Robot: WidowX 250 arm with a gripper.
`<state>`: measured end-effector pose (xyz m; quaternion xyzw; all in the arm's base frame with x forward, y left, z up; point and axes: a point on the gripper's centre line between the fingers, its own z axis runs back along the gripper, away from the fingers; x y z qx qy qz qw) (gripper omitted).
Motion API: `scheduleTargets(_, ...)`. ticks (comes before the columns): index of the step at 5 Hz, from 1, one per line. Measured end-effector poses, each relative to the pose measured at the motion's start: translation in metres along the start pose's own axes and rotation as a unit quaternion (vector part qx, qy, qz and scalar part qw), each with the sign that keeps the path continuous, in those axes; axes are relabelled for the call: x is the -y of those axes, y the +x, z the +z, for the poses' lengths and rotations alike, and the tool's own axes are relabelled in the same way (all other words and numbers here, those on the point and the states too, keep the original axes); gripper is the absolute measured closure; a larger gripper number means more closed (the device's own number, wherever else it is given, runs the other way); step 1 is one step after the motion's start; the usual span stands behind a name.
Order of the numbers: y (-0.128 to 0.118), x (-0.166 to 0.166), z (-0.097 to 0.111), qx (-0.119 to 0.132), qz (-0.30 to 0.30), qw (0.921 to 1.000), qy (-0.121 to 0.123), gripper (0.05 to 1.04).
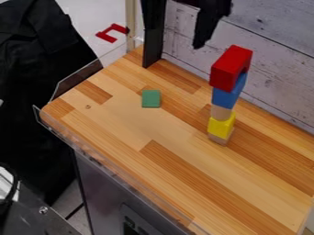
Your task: Pick up the green triangle from the top of the tower and place it on the table
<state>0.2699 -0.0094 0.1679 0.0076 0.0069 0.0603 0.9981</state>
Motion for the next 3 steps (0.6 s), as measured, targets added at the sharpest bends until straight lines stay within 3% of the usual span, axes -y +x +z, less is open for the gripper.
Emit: scheduleTargets(3, 0.0021, 0.0013, -0.0041, -0.003, -0.008, 0.9999, 0.01, 0.085)
